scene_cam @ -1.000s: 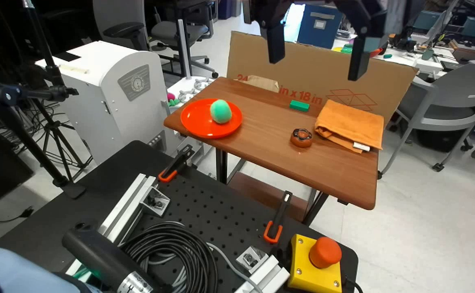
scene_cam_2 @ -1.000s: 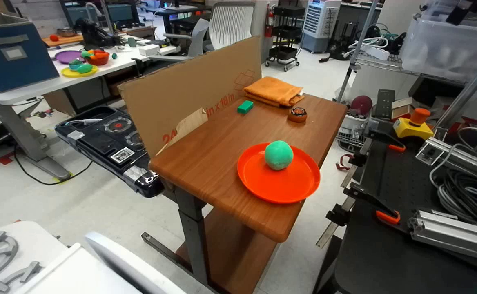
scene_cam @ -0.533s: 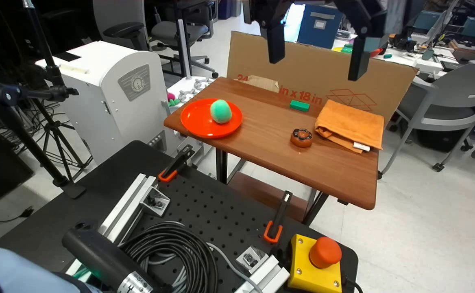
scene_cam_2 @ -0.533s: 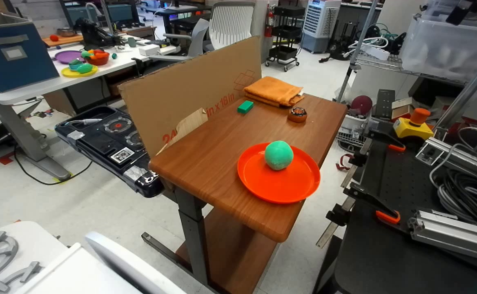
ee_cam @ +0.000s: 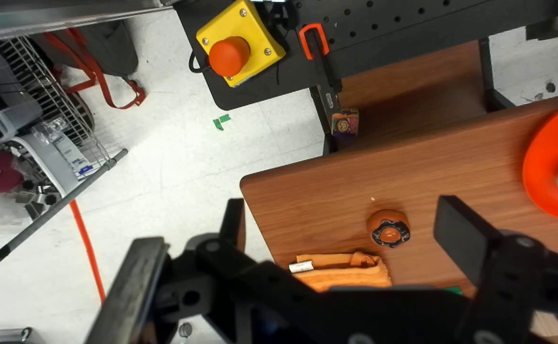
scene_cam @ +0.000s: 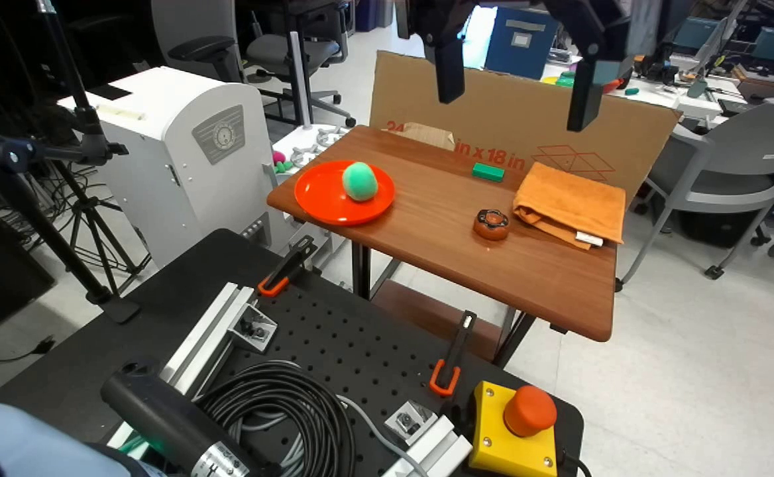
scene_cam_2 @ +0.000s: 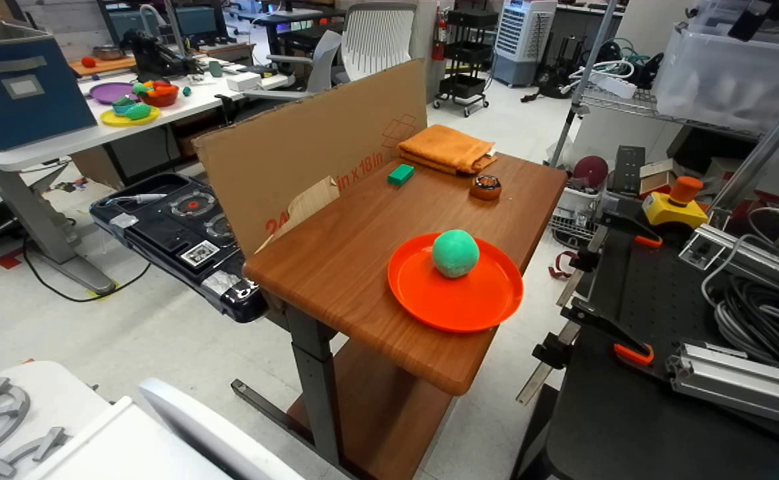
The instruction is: Remove the green plushy from the plate
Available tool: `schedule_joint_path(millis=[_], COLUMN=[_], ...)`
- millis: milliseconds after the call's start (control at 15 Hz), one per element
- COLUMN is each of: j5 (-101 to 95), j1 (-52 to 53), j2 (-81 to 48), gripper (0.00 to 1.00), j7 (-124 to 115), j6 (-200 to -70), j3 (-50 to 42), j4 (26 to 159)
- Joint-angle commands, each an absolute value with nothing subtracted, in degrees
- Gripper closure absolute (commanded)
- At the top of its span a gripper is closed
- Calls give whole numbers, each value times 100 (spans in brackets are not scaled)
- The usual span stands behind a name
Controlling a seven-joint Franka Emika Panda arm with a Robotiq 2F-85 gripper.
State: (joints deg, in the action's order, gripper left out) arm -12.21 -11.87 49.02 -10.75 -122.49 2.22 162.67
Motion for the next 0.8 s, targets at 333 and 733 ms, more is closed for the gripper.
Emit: schedule_joint_path(millis=[333,733], j5=[-1248,-1074], j1=[-1149,-850], j2=[4698,3606], gripper=[0,0], j7=[-1137,-1055], j6=[-12153,-11959], j3=[263,274], j4=[16112,15412])
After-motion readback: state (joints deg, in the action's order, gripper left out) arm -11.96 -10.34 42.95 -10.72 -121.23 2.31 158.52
